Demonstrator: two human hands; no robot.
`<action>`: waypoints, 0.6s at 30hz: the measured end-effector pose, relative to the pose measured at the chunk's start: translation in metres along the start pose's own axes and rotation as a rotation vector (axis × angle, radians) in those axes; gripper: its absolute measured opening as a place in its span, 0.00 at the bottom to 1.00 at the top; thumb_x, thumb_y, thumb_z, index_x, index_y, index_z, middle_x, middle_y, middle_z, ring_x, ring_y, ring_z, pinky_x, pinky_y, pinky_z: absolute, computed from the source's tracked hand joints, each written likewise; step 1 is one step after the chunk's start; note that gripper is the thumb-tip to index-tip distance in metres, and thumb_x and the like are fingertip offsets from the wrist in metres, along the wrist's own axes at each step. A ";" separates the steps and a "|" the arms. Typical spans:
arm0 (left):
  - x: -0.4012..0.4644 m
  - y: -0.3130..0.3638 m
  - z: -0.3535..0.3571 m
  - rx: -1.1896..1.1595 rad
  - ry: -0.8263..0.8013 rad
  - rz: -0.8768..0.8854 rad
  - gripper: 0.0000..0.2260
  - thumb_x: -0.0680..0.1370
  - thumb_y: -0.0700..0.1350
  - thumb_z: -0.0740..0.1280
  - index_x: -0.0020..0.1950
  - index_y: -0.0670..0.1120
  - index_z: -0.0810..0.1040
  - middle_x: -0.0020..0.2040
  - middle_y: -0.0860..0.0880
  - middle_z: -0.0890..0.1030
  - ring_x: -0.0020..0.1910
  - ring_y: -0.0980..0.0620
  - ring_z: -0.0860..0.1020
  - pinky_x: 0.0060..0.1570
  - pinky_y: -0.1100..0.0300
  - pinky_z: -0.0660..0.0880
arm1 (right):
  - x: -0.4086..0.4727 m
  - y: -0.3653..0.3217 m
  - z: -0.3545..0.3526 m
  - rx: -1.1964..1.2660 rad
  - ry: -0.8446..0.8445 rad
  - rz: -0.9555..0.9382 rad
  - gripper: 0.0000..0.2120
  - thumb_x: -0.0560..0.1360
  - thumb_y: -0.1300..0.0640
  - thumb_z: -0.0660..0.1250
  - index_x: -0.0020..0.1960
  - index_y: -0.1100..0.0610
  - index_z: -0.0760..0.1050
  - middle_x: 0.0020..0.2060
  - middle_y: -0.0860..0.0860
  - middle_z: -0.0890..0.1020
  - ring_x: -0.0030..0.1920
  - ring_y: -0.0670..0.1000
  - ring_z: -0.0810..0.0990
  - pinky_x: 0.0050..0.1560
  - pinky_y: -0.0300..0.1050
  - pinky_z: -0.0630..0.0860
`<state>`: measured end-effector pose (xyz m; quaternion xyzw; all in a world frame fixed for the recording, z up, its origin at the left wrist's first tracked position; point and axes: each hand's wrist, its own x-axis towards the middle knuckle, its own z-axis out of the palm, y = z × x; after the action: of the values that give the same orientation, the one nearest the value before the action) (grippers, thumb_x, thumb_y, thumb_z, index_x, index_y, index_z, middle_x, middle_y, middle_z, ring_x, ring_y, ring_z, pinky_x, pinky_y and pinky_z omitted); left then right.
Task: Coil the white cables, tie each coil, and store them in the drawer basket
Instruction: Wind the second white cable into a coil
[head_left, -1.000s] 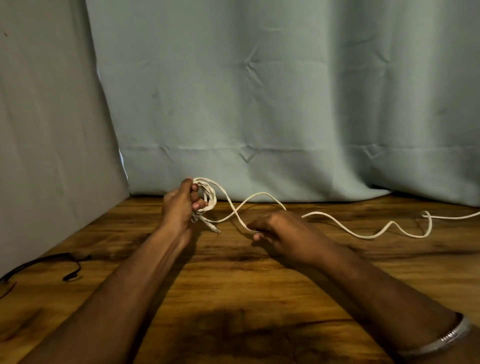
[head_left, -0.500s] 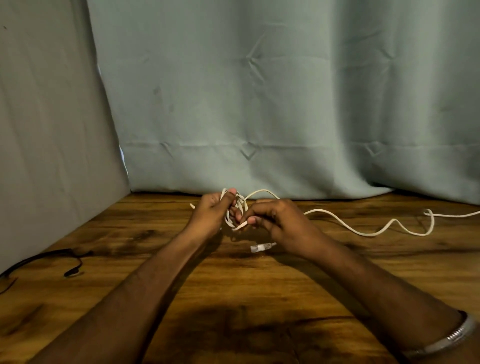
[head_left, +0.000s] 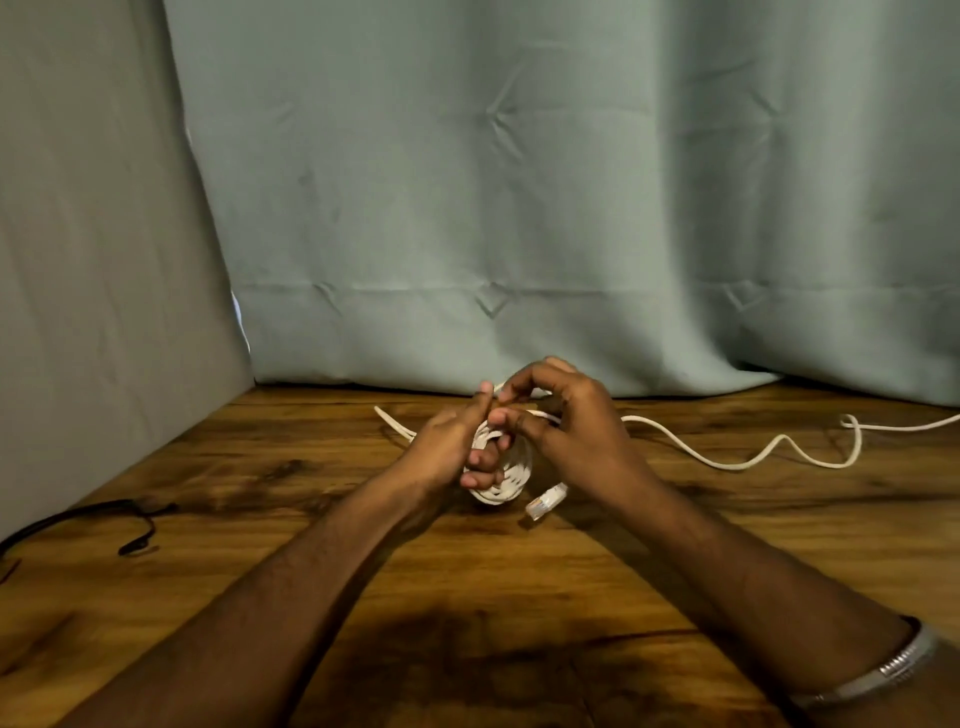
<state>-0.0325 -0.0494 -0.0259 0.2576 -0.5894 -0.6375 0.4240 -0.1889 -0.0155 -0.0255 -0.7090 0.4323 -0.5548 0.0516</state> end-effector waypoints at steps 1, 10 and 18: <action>-0.002 0.001 0.001 0.009 -0.011 -0.006 0.21 0.81 0.61 0.61 0.42 0.45 0.78 0.30 0.50 0.74 0.22 0.58 0.61 0.36 0.57 0.61 | 0.001 -0.001 -0.002 -0.011 0.024 0.033 0.07 0.74 0.56 0.78 0.49 0.52 0.81 0.47 0.47 0.82 0.52 0.46 0.82 0.53 0.45 0.79; 0.004 0.003 -0.001 -0.011 0.155 0.057 0.21 0.78 0.56 0.67 0.32 0.45 0.68 0.19 0.52 0.61 0.15 0.57 0.59 0.20 0.66 0.61 | -0.013 -0.002 0.012 0.502 -0.301 0.467 0.15 0.85 0.48 0.57 0.55 0.54 0.80 0.37 0.47 0.87 0.38 0.44 0.85 0.40 0.35 0.78; 0.014 -0.008 -0.001 -0.068 0.289 0.067 0.23 0.78 0.61 0.67 0.32 0.45 0.71 0.22 0.49 0.64 0.19 0.53 0.63 0.30 0.59 0.68 | -0.009 0.006 0.026 0.423 -0.234 0.510 0.16 0.87 0.50 0.55 0.56 0.52 0.81 0.48 0.62 0.87 0.40 0.56 0.83 0.31 0.43 0.73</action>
<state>-0.0410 -0.0619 -0.0311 0.3123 -0.5086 -0.5990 0.5338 -0.1704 -0.0234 -0.0455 -0.6105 0.4622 -0.5163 0.3836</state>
